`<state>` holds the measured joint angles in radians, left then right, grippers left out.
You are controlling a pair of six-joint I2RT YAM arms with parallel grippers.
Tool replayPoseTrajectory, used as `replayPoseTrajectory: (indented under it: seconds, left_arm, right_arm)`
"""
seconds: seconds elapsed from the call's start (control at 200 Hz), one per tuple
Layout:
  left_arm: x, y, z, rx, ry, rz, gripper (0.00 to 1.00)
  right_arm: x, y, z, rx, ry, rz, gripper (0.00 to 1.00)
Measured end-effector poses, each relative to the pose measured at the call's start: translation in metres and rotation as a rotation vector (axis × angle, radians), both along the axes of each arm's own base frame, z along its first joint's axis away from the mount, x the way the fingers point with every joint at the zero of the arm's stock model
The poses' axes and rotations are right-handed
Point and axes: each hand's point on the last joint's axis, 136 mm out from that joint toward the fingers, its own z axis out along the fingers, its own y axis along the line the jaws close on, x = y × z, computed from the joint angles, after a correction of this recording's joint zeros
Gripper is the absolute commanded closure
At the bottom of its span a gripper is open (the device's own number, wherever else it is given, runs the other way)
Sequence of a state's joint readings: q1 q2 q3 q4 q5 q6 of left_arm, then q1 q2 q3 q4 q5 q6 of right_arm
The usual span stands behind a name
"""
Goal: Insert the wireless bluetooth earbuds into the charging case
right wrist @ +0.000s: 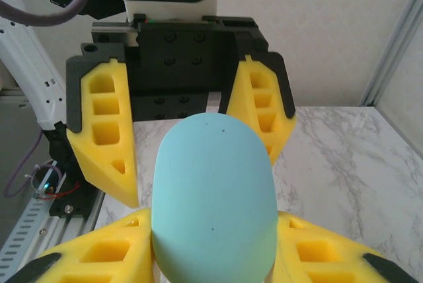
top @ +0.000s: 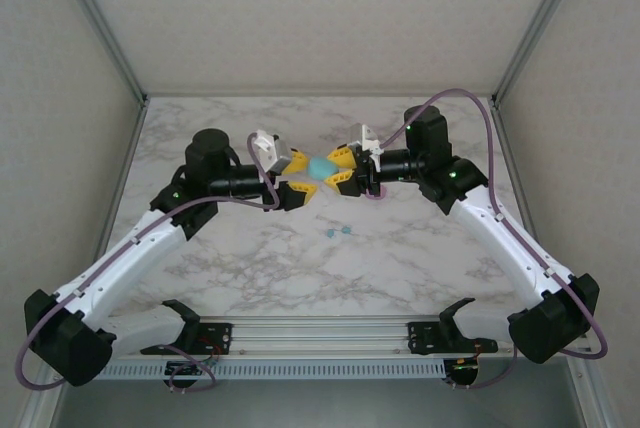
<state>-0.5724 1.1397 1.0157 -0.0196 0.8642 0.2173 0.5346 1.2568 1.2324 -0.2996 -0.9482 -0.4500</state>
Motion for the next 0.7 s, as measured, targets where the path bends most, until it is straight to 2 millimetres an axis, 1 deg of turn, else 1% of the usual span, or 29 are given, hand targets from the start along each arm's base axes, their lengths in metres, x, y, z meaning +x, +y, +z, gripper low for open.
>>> replayPoseTrajectory:
  seconds: [0.165, 0.415, 0.621, 0.701]
  left_arm:
    - [-0.001, -0.004, 0.005, -0.012, 0.020, -0.023, 0.46]
    - [-0.001, -0.006, 0.016, -0.044, 0.020, -0.032, 0.47]
    - [0.000, -0.011, 0.016, -0.039, 0.023, -0.045, 0.47]
    - [0.000, -0.013, 0.014, -0.034, 0.028, -0.048, 0.50]
  right_arm:
    - [0.001, 0.000, 0.002, 0.005, -0.011, 0.000, 0.68]
    - [0.001, 0.000, 0.002, 0.006, -0.017, 0.001, 0.68]
    - [0.002, 0.001, 0.004, 0.014, -0.026, 0.001, 0.68]
    - [0.001, 0.001, 0.004, 0.014, -0.022, 0.000, 0.68]
